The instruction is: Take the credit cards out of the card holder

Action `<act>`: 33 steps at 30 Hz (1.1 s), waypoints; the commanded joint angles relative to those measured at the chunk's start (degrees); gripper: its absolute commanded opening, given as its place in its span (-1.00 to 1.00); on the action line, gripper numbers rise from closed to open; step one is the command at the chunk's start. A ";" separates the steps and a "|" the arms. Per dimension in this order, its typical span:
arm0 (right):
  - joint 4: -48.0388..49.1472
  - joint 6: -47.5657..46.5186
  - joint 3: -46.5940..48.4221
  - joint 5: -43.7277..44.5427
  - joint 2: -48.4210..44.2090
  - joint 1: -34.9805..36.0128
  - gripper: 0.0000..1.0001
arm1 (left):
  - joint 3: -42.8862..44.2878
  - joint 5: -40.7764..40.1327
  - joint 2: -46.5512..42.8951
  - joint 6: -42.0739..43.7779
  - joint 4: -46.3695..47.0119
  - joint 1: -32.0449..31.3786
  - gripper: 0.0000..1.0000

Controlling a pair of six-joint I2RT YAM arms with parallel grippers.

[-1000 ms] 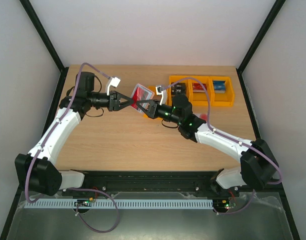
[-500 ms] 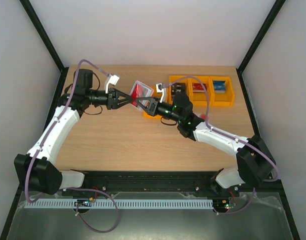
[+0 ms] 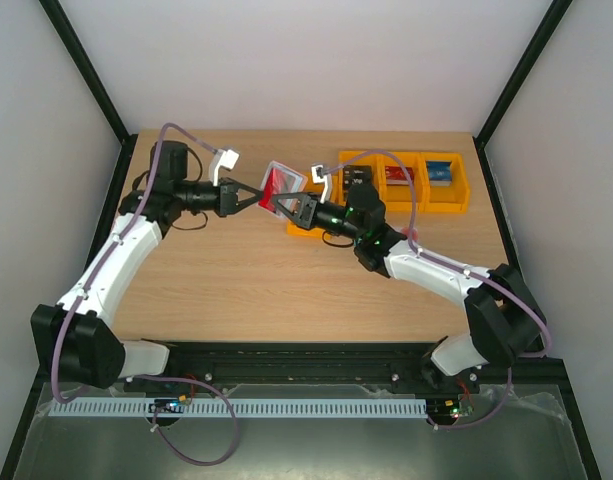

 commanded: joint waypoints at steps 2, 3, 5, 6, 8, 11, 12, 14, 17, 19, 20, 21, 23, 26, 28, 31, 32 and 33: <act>13.11 -0.38 3.43 -7.33 0.50 4.39 -0.97 | 2.20 16.81 0.20 3.32 -6.44 -7.79 -0.95; 12.98 -0.56 3.29 -7.00 0.37 4.43 -0.97 | 2.21 17.22 0.11 3.59 -6.72 -7.79 -0.95; 12.91 -0.76 2.77 -6.39 -0.09 4.31 -0.97 | 2.55 17.37 -0.22 5.46 -8.38 -7.56 -0.95; 12.90 -0.80 2.35 -6.23 -0.64 4.09 -0.97 | 2.82 17.22 -0.39 6.55 -9.42 -7.16 -0.95; 12.43 -0.83 1.03 -5.40 -1.68 2.92 -0.96 | 3.59 16.08 -0.83 7.60 -10.61 -5.65 -0.95; 11.05 -1.11 -1.00 -4.66 -3.47 1.19 -0.81 | 4.19 12.82 -1.48 9.08 -12.25 -3.03 -0.95; 10.32 -1.51 -1.40 -4.58 -3.98 0.69 -0.76 | 4.42 11.11 -1.62 10.35 -13.22 -2.63 -0.95; 8.21 -2.66 -2.01 -4.39 -4.97 0.17 -0.73 | 4.49 8.62 -1.92 12.30 -14.69 -2.16 -0.95; 5.51 -4.30 -2.47 -3.93 -6.31 -0.36 -0.78 | 4.77 7.51 -2.05 13.55 -15.62 -0.93 -0.95; 4.61 -4.98 -2.80 -3.71 -7.02 -0.61 -0.88 | 5.19 7.51 -2.01 13.56 -15.64 0.32 -0.95; 4.53 -5.06 -3.04 -3.66 -7.23 -0.75 -0.93 | 5.35 7.76 -2.04 13.58 -15.73 0.71 -0.95; 4.47 -5.04 -3.06 -3.70 -7.37 -0.86 -0.95 | 5.49 8.02 -2.04 13.84 -15.93 0.85 -0.95; 4.43 -4.97 -3.07 -3.92 -7.38 -1.06 -0.95 | 5.76 9.08 -2.18 14.25 -16.49 0.87 -0.95; 4.42 -4.85 -3.07 -4.45 -7.22 -1.38 -0.94 | 6.79 10.09 -2.36 16.69 -18.83 0.82 -0.95; 4.42 -4.67 -3.20 -4.60 -7.13 -1.57 -0.93 | 7.80 10.53 -2.53 18.11 -20.40 1.02 -0.95; 4.63 -4.40 -3.20 -5.06 -7.11 -1.82 -0.91 | 7.89 11.58 -2.64 18.56 -20.62 2.05 -0.95; 4.54 -4.37 -3.19 -5.28 -7.19 -1.79 -0.89 | 7.66 11.56 -2.71 18.55 -20.57 2.13 -0.95; 4.55 -4.40 -3.14 -5.35 -7.26 -1.86 -0.88 | 7.36 11.32 -2.79 18.63 -20.55 2.14 -0.95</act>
